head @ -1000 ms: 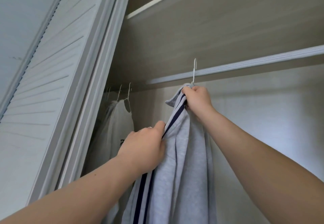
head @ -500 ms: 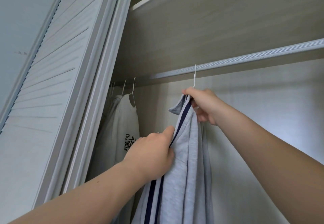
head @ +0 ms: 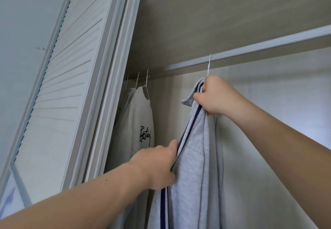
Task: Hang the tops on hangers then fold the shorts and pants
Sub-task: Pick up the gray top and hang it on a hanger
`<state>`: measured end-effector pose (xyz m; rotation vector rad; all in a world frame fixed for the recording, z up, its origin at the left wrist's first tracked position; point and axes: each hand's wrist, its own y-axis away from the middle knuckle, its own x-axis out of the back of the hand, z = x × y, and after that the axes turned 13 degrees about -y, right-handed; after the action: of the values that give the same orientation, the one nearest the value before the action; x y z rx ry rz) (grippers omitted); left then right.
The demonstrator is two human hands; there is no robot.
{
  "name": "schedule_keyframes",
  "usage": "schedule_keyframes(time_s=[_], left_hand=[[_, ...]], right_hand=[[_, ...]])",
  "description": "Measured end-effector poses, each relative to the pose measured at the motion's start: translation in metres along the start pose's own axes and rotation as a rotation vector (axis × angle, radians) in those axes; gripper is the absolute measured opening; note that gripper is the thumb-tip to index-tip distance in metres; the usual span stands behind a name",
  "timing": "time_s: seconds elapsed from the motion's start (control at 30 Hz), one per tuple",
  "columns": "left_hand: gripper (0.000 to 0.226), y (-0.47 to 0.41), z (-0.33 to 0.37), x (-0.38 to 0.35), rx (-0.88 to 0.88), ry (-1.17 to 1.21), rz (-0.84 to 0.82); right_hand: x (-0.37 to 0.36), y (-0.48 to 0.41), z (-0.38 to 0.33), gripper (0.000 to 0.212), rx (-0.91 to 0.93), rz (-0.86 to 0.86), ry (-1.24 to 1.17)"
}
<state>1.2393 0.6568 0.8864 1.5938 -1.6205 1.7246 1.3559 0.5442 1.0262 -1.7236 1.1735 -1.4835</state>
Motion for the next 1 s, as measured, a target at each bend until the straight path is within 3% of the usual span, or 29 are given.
schedule_keyframes(time_s=[0.17,0.37,0.6,1.0], left_hand=[[0.041,0.003,-0.016,0.003,0.037,-0.070,-0.014],[0.043,0.004,-0.037,0.005,0.086,-0.144,-0.012],[0.044,0.003,-0.050,-0.001,0.153,-0.200,-0.060],[0.053,0.005,-0.057,-0.002,0.212,-0.234,-0.102]], right_hand=[[-0.018,-0.012,0.008,0.037,0.058,0.082,-0.063],[-0.047,-0.038,0.022,0.012,0.070,0.061,-0.207],[-0.099,-0.074,0.039,0.021,-0.014,-0.011,-0.337],[-0.174,-0.123,0.010,0.016,-0.100,-0.082,-0.336]])
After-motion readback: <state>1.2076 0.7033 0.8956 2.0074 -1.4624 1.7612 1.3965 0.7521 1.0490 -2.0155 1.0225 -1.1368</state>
